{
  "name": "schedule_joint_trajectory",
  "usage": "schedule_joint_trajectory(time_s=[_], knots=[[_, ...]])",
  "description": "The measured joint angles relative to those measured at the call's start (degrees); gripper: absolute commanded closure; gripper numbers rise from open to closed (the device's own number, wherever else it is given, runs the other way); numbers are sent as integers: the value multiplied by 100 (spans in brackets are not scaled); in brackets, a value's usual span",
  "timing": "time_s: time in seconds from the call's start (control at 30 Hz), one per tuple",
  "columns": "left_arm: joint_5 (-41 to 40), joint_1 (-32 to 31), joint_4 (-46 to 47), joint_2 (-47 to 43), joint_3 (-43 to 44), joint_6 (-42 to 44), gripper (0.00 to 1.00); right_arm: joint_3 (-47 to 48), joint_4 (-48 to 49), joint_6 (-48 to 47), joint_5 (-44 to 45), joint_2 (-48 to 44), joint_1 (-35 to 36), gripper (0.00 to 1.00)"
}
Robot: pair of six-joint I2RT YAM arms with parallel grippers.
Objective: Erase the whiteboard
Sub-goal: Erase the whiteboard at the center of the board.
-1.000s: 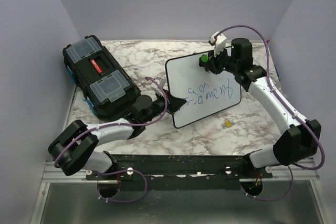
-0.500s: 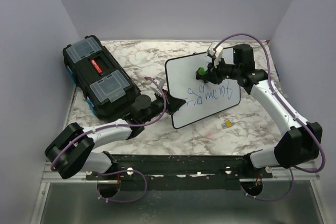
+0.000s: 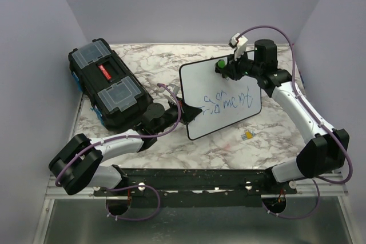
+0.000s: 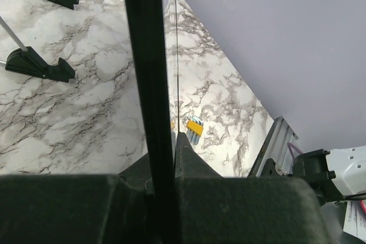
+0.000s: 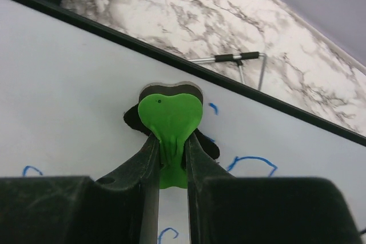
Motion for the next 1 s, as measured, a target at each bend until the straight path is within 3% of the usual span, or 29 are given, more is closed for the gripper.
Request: schedule_joint_trajectory(time_s=[0.2, 0.4, 0.53, 1.0], knots=[[22, 0, 0, 0, 2, 63, 100, -302, 44, -236, 234, -153, -195, 99], [96, 0, -28, 0, 76, 186, 100, -439, -734, -1071, -1027, -286, -205, 99], [118, 0, -26, 7, 79, 212, 100, -393, -933, -1110, -1405, -264, -138, 99], [170, 0, -26, 11, 81, 203, 100, 2, 118, 170, 308, -155, -282, 99]])
